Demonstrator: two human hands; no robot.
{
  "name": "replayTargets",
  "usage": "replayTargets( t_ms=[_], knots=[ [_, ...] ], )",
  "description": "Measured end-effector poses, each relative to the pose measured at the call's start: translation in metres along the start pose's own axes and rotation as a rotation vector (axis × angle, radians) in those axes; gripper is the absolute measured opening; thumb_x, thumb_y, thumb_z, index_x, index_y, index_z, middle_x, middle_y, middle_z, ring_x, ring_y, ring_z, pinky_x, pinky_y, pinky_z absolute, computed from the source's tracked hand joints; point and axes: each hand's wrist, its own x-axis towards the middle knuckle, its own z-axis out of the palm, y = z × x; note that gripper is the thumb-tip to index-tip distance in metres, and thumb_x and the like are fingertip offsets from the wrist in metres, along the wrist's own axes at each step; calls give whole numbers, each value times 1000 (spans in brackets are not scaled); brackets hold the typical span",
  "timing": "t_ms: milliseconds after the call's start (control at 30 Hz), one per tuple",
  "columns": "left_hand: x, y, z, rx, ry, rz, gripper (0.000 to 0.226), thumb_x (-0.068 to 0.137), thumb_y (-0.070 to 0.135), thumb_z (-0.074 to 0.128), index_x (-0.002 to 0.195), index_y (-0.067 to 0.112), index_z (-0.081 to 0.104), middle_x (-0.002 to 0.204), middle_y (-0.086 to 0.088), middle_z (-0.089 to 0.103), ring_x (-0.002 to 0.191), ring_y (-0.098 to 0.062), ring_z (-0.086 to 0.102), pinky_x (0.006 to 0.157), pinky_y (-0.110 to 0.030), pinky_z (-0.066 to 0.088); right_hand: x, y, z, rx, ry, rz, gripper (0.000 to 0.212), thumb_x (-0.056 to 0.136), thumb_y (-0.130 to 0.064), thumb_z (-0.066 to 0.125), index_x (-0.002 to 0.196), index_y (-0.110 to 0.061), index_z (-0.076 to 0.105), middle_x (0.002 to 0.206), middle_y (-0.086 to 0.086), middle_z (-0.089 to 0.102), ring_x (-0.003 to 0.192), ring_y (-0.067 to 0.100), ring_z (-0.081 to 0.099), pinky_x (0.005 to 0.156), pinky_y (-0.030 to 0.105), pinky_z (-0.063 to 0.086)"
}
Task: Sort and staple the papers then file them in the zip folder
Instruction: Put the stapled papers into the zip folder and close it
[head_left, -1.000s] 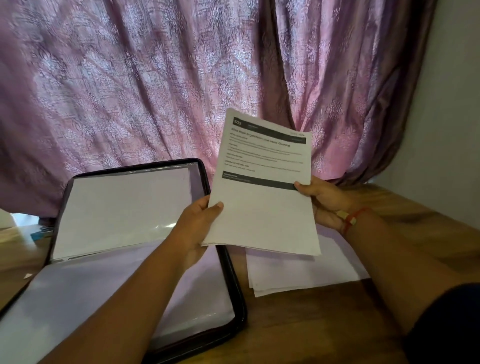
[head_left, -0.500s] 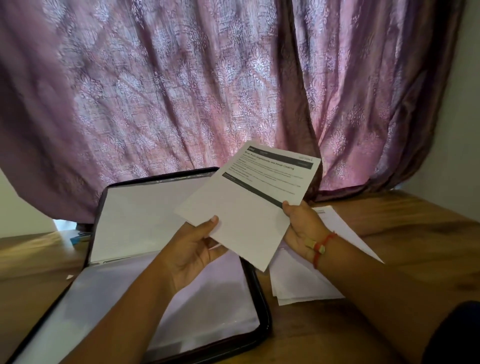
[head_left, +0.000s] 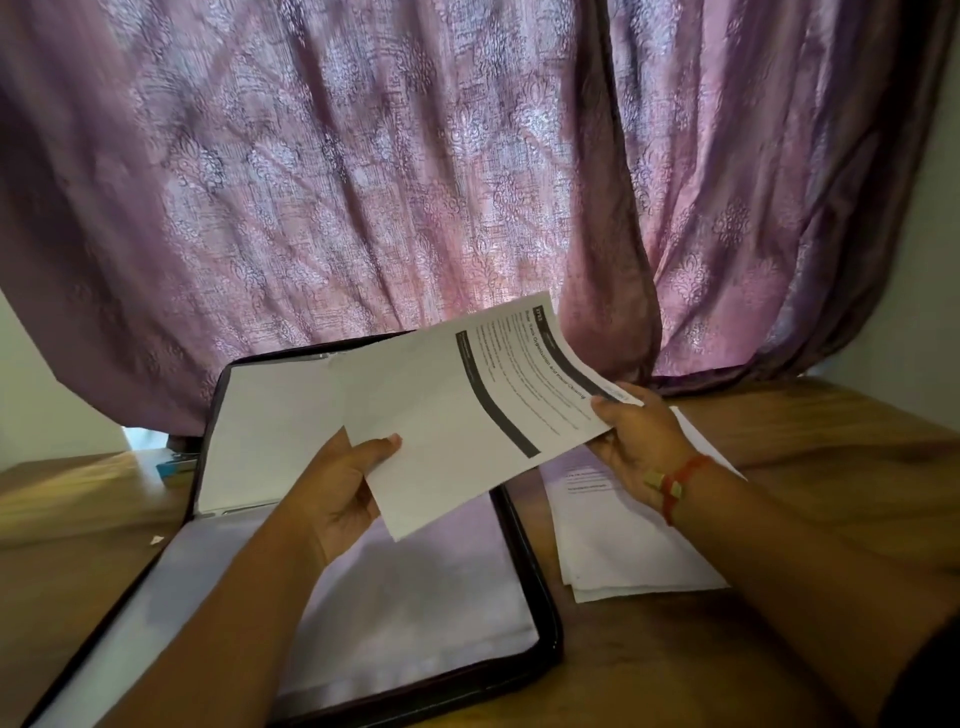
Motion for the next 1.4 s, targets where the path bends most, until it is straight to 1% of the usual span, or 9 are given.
replayTargets(
  t_ms=[167,300,400,600,933,1067,1233,1300,1400],
  knots=[
    [3,2,-6,29,3,38,40,94,7,65,133,17,61,117,-12,74,106,-31,71,78,-43,62,9,-6,-7,-402,151,-95,24,94,-12,62,117,-16,56,105,7,69,91,22,69,73,37,60],
    [5,2,-5,95,7,16,31,92,17,69,122,13,68,120,-18,70,102,-34,68,80,-43,59,-1,-14,-8,-696,277,-355,20,101,-33,46,110,-19,57,98,2,62,90,20,57,76,31,46],
    [5,1,-1,118,-13,-45,46,83,23,73,126,7,67,122,-14,71,103,-35,66,81,-42,57,-8,-17,-6,-841,282,-598,32,103,-42,37,119,-19,53,116,6,59,105,22,56,85,34,47],
    [3,-2,3,198,-57,-93,53,77,32,72,125,10,70,122,-13,71,108,-36,64,77,-39,57,-19,-13,7,-1299,-40,-1059,43,99,-45,43,129,-17,56,136,4,53,130,20,42,107,37,35],
    [-7,-1,17,236,-201,-133,55,74,23,71,127,9,68,125,-14,70,120,-41,60,88,-42,57,-25,4,13,-1618,-471,-937,48,96,-56,43,137,-30,50,129,-8,61,119,14,54,105,39,39],
    [-15,3,27,180,-261,-146,51,76,19,66,126,8,66,123,-15,71,108,-35,65,74,-35,60,-29,-7,17,-1611,-473,-952,54,94,-66,32,131,-34,52,120,-10,65,107,13,60,96,42,44],
    [-19,3,30,170,-280,-118,41,83,19,68,123,12,68,122,-13,72,106,-34,68,77,-40,62,-33,-20,21,-1658,-461,-982,51,93,-71,31,117,-34,56,103,-12,67,86,9,62,69,26,46],
    [-20,1,28,184,-259,-44,19,95,14,61,109,17,74,111,-11,75,94,-26,71,74,-36,61,-31,-21,20,-1700,-455,-954,55,92,-73,25,112,-34,57,97,-12,67,82,9,62,66,27,49],
    [-19,2,23,250,-247,-3,22,101,9,53,115,12,70,108,-13,75,93,-22,73,70,-30,63,-26,-21,15,-1739,-438,-902,58,91,-76,21,109,-34,57,94,-10,67,81,13,62,68,35,54]
  ],
)
